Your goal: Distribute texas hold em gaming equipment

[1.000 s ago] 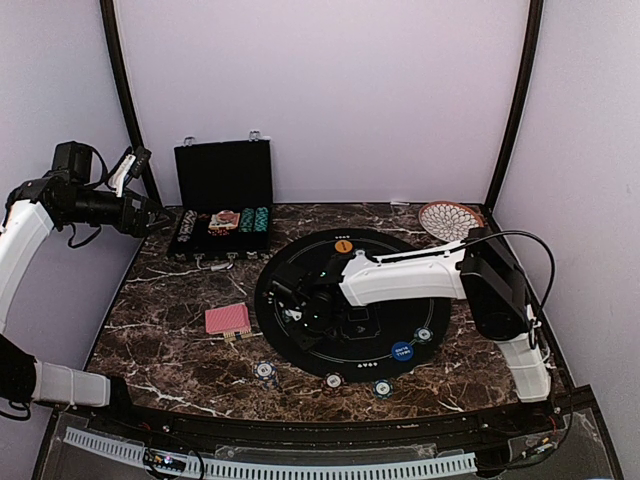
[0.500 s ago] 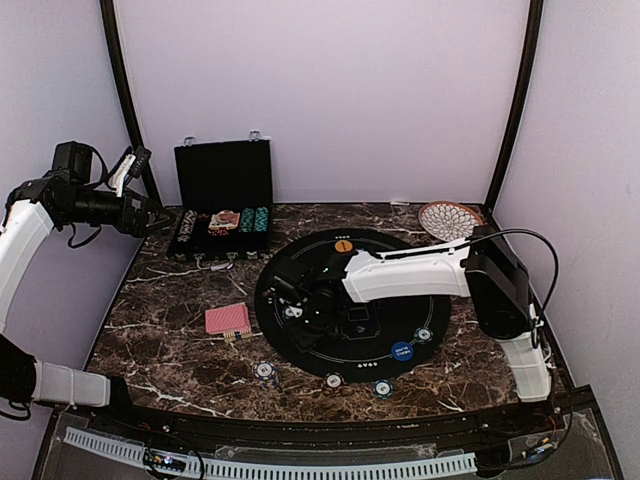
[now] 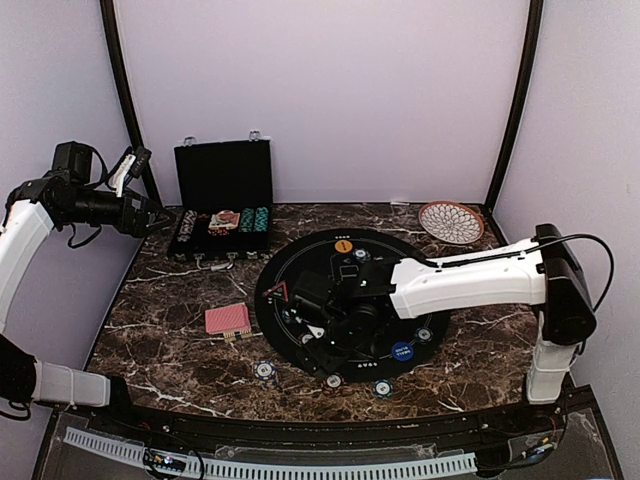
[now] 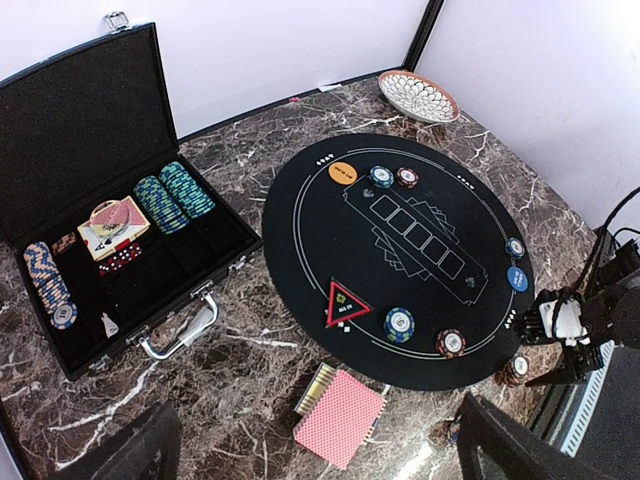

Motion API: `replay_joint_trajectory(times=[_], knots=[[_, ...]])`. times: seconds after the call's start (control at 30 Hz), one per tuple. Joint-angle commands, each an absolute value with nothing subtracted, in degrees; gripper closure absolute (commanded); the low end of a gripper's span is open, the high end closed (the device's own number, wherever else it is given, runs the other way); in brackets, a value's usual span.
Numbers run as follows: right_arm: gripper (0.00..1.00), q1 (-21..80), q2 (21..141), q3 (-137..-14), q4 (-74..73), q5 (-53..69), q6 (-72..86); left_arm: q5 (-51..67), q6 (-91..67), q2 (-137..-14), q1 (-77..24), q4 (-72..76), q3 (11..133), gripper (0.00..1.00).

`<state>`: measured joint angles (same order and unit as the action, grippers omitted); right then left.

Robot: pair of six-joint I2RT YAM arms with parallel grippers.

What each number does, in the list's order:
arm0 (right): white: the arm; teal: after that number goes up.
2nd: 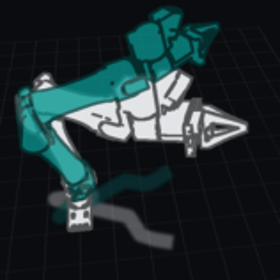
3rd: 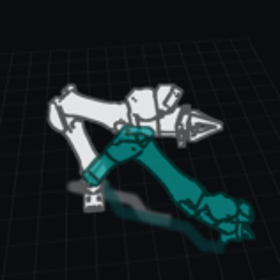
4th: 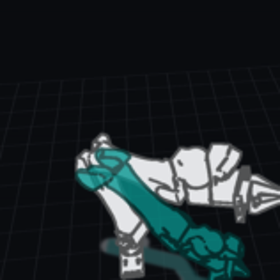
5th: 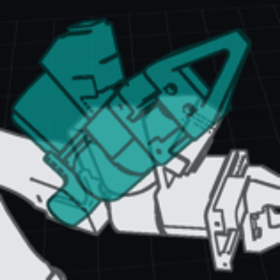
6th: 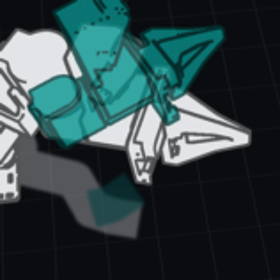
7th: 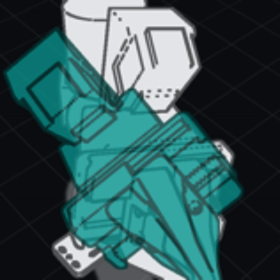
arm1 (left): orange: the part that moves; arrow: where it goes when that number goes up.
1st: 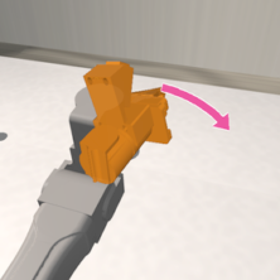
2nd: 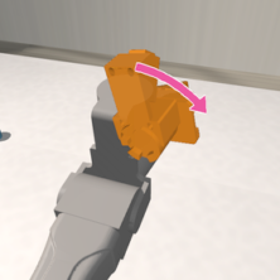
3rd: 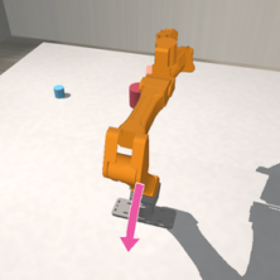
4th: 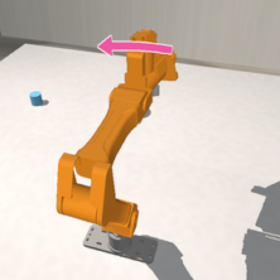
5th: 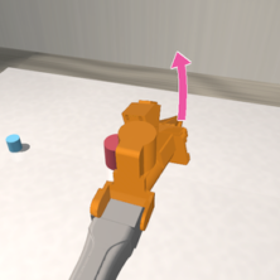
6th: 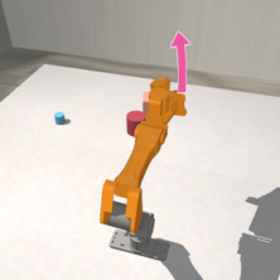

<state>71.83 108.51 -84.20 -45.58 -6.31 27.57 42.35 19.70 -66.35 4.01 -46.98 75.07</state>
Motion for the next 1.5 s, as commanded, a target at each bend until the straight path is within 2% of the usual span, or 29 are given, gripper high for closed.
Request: replay_joint_trajectory(times=[0.0,0.27,1.03,1.33,1.47], knots=[[0.18,74.0,107.8,-81.5,-46.3,-4.6,30.0,44.0,20.2,-65.3,4.1,-48.2,74.6,0.01],[0.18,74.4,110.7,-81.4,-44.8,-4.4,30.0,43.5,20.7,-65.2,4.2,-48.8,75.1,0.01],[0.37,74.4,113.7,-80.8,-43.3,-4.1,29.0,43.2,20.7,-65.1,4.1,-48.9,75.1,0.01],[0.5,74.4,113.6,-80.5,-43.2,-4.6,29.2,43.2,20.7,-65.1,4.1,-48.9,75.3,0.01],[0.5,74.4,113.6,-80.2,-43.1,-4.4,29.1,43.2,20.7,-64.9,4.2,-49.0,75.3,0.01]])
